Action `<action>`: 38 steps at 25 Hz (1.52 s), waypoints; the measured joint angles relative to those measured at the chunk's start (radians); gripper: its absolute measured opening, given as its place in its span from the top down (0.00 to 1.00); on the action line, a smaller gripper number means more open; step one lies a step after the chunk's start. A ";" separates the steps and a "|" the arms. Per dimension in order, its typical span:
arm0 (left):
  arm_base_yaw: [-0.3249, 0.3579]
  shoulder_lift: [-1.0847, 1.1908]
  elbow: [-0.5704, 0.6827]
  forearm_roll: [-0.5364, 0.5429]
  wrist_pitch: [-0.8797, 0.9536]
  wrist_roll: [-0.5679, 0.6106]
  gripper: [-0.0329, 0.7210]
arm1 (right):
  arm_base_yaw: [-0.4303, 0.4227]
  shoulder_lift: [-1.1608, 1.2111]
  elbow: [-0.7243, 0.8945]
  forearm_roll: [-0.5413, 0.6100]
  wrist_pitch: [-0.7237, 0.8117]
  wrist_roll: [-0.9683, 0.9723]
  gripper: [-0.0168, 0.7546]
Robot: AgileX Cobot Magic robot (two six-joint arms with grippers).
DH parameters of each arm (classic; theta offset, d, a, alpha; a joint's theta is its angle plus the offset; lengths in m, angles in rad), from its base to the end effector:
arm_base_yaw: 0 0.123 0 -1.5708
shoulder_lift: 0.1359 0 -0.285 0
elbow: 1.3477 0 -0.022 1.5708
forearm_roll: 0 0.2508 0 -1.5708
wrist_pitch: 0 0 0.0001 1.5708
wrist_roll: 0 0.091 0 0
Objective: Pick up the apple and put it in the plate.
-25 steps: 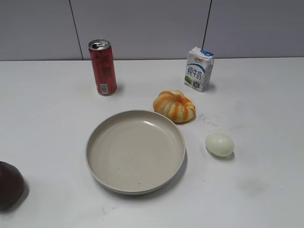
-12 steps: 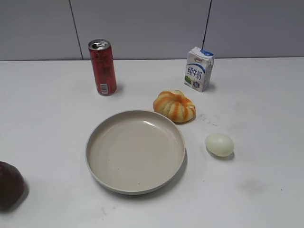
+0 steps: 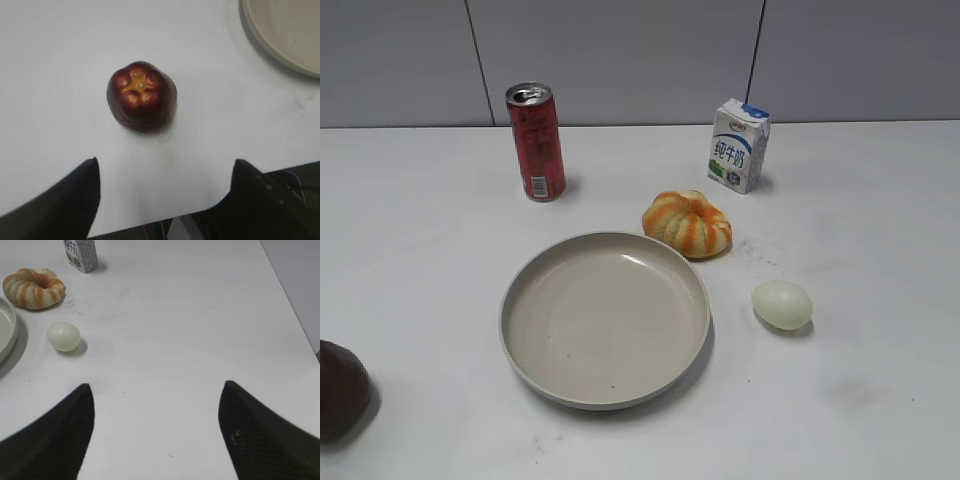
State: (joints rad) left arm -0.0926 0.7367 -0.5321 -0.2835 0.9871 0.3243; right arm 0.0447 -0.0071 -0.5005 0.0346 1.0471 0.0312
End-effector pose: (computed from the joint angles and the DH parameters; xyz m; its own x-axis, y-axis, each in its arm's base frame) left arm 0.1072 -0.0313 0.2555 -0.8362 0.2381 -0.4940 0.3404 0.9317 -0.1270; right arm -0.0056 0.0025 0.2785 -0.4393 0.0289 -0.8979 -0.0503 0.9971 0.0567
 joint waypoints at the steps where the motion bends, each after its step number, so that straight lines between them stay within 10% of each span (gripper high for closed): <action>1: 0.000 0.039 -0.001 0.000 -0.016 0.011 0.13 | 0.000 0.000 0.000 0.000 0.000 0.000 0.22; 38: -0.001 0.747 -0.208 0.024 -0.166 0.042 0.24 | 0.000 0.000 0.000 0.000 0.000 0.000 0.22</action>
State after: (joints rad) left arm -0.0933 1.4834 -0.7396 -0.2596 0.8212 0.3659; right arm 0.0447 -0.0071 -0.5005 0.0346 1.0471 0.0312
